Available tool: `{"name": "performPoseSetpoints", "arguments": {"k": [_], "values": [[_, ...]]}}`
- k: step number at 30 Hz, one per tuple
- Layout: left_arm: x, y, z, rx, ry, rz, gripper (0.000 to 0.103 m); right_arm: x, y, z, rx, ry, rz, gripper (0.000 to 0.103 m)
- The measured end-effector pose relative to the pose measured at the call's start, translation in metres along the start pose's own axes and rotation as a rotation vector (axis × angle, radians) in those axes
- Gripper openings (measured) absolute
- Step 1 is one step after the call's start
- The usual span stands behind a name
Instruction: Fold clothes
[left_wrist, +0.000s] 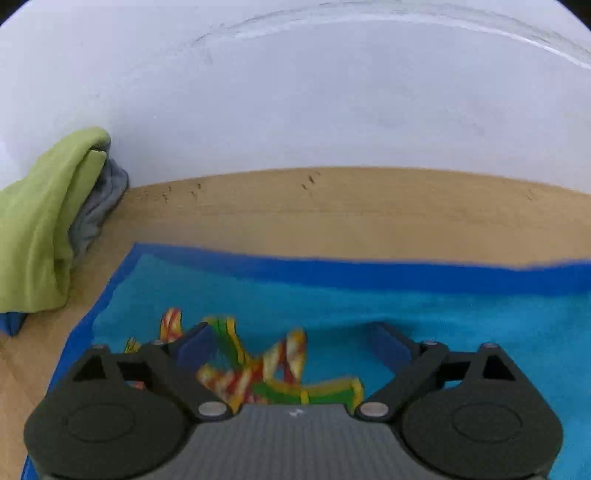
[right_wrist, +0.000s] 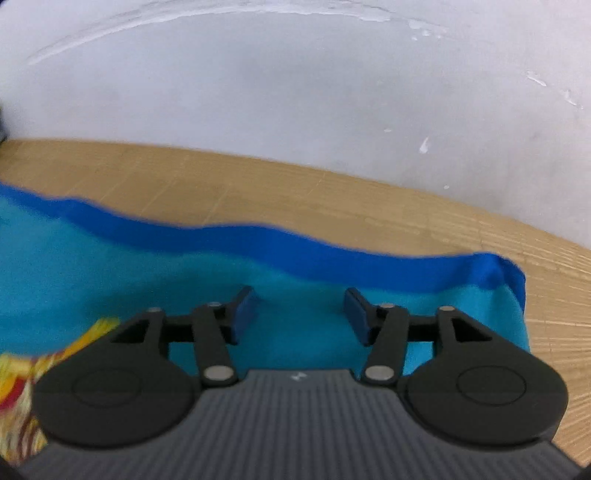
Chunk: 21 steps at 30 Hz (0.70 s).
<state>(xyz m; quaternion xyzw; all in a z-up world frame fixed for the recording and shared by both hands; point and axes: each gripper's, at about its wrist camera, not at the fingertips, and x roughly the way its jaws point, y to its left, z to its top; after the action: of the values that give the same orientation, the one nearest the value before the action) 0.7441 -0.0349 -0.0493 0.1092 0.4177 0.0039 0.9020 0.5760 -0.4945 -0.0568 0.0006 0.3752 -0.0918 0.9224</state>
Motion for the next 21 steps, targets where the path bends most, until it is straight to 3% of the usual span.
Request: {"name": "performPoseSetpoints", "arguments": {"k": [3, 5, 8, 11, 16, 21], "values": [[0.008, -0.007, 0.01, 0.029, -0.04, 0.058, 0.101, 0.019, 0.01, 0.013, 0.029, -0.015, -0.049, 0.068], [0.007, -0.013, 0.012, 0.059, -0.067, 0.087, 0.094, 0.026, 0.012, 0.018, 0.038, -0.026, -0.078, 0.068], [-0.016, -0.021, -0.003, 0.098, -0.092, 0.084, 0.085, 0.004, 0.013, 0.016, 0.004, -0.066, -0.091, 0.068], [-0.066, -0.015, -0.038, 0.083, -0.073, 0.032, 0.084, -0.044, 0.015, 0.005, -0.083, -0.079, -0.029, 0.068], [-0.151, -0.005, -0.096, 0.057, -0.042, -0.053, 0.084, -0.142, 0.008, -0.05, -0.173, -0.065, 0.056, 0.068], [-0.236, 0.003, -0.161, 0.02, -0.004, -0.123, 0.085, -0.234, -0.009, -0.137, -0.16, 0.026, 0.151, 0.068]]}}
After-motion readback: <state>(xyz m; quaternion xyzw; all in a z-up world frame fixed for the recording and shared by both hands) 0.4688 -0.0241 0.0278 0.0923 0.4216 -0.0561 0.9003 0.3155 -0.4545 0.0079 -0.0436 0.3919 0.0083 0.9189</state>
